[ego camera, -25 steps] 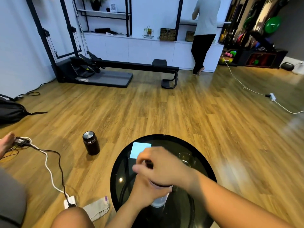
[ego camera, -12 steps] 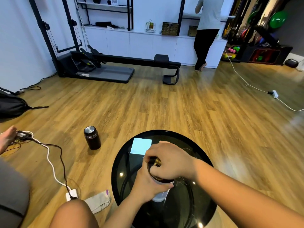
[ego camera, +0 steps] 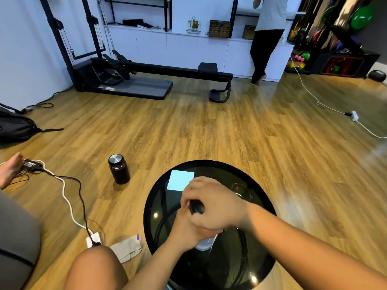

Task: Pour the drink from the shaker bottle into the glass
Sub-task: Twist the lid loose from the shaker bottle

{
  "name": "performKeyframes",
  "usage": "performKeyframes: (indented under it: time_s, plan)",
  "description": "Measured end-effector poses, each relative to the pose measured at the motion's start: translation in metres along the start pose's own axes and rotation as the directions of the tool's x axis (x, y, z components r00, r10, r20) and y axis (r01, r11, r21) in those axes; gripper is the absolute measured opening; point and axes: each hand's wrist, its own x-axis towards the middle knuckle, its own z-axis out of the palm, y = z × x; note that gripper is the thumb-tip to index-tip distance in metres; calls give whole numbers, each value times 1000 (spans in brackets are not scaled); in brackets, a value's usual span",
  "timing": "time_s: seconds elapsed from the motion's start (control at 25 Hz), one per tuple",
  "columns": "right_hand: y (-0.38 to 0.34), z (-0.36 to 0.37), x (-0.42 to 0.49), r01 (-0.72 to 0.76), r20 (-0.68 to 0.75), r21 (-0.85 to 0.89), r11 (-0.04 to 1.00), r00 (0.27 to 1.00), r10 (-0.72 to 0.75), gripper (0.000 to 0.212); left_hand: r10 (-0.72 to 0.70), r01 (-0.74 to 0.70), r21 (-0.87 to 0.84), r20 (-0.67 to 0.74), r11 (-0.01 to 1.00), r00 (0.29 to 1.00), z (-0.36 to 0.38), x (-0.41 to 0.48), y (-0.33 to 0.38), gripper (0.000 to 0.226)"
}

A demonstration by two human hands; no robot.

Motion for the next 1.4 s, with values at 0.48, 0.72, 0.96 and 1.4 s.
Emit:
performKeyframes:
  time_s: [0.48, 0.72, 0.96, 1.4]
  plan:
    - [-4, 4, 7, -71, -36, 102, 992, 997, 75, 41, 32, -31, -22, 38, 999, 999, -1, -2, 3, 78]
    - [9, -1, 11, -423, -59, -279, 862, 904, 424, 56, -20, 19, -38, -16, 999, 1000, -3, 0, -3, 90]
    - [-21, 4, 8, 16, 15, 55, 998, 1000, -17, 30, -15, 2, 128, 96, 992, 995, 2, -3, -4, 85]
    - [-9, 0, 15, -90, 68, -90, 992, 993, 96, 22, -18, 24, -123, 56, 992, 998, -2, -4, 1, 87]
